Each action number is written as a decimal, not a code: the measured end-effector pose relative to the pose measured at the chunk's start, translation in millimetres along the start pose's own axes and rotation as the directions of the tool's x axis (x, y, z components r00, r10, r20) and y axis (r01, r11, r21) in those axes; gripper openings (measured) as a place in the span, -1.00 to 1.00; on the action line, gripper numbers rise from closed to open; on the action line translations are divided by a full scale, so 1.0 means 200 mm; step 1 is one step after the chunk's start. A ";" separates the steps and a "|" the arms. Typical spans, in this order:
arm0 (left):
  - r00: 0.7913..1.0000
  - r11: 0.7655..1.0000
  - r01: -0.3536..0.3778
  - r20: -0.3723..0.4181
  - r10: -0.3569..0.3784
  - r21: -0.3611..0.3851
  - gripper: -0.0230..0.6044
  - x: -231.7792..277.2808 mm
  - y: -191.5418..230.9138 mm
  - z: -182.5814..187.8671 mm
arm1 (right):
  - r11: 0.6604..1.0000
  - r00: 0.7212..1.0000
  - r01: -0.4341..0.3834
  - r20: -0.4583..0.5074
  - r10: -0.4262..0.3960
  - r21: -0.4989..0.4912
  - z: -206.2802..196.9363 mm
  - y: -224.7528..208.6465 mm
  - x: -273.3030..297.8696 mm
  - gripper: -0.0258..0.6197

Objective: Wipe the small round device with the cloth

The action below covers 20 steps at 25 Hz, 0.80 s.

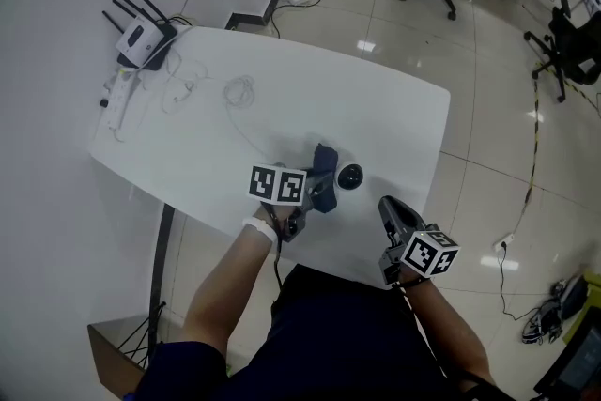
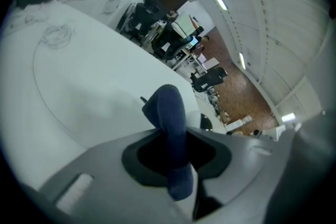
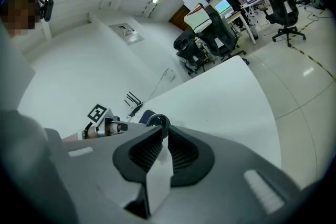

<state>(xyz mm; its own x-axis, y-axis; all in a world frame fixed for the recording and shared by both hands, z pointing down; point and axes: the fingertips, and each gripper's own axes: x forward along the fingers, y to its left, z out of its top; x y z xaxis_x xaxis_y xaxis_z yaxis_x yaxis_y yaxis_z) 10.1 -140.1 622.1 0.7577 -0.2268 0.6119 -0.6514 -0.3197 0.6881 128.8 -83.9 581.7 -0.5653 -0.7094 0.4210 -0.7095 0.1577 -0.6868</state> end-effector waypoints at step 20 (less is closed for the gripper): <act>0.795 -0.188 -0.071 0.170 0.582 0.980 -0.66 0.13 -0.39 -0.19 | 1.000 1.000 0.011 0.023 -0.010 -0.020 -0.10 0.08 -0.17 -0.80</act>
<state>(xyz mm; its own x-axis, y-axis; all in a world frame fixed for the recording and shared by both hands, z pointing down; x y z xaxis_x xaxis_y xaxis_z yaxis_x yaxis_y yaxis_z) 78.9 -86.3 598.3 0.2304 -0.5224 0.8210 0.1072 -0.8249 -0.5550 126.9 -43.5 568.5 -0.5481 -0.7264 0.4147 -0.7240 0.1638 -0.6701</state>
